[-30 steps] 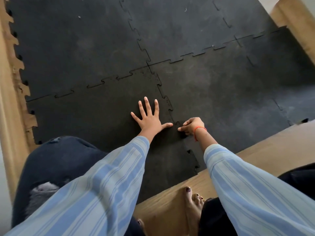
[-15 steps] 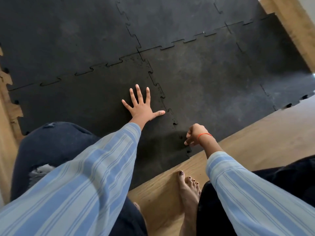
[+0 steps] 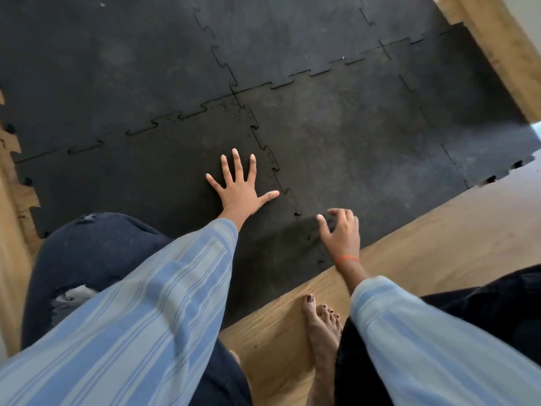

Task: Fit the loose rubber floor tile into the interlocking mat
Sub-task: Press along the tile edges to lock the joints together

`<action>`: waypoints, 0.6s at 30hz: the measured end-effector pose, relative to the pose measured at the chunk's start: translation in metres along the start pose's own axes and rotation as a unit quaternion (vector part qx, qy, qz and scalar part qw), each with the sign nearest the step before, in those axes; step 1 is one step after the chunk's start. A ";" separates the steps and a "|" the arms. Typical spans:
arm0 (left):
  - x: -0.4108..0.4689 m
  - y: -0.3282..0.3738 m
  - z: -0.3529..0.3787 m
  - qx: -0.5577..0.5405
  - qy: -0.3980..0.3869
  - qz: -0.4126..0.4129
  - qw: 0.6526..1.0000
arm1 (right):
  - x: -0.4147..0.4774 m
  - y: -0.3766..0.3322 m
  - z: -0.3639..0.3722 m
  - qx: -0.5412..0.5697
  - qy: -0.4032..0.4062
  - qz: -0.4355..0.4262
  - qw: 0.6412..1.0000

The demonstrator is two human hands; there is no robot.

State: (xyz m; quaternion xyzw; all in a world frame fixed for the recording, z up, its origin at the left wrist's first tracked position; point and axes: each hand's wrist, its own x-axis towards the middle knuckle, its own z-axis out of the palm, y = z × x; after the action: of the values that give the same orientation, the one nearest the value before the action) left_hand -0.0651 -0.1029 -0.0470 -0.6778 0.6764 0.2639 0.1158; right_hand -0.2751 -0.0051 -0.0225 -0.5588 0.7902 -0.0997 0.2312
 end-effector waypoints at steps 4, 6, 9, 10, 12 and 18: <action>0.000 -0.008 0.018 0.032 0.074 0.056 0.995 | -0.013 -0.034 0.047 -0.083 -0.031 -0.137 0.987; 0.001 -0.009 0.021 0.039 0.081 0.062 0.994 | -0.014 -0.039 0.065 -0.124 -0.080 -0.151 0.977; 0.006 -0.011 0.023 0.038 0.087 0.060 0.994 | -0.012 -0.032 0.077 -0.167 -0.053 -0.153 0.973; 0.006 -0.012 0.024 0.041 0.087 0.057 0.994 | -0.012 -0.033 0.078 -0.172 -0.047 -0.154 0.972; 0.005 -0.011 0.022 0.041 0.078 0.053 0.995 | -0.012 -0.036 0.078 -0.174 -0.053 -0.150 0.972; 0.040 -0.025 -0.016 0.005 0.061 0.071 0.996 | 0.049 -0.065 0.074 -0.182 -0.094 -0.215 0.955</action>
State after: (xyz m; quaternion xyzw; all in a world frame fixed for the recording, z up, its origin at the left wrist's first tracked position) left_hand -0.0397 -0.1435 -0.0594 -0.6422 0.7299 0.2266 0.0589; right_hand -0.1980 -0.0662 -0.0725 -0.7547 0.6309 0.0516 0.1721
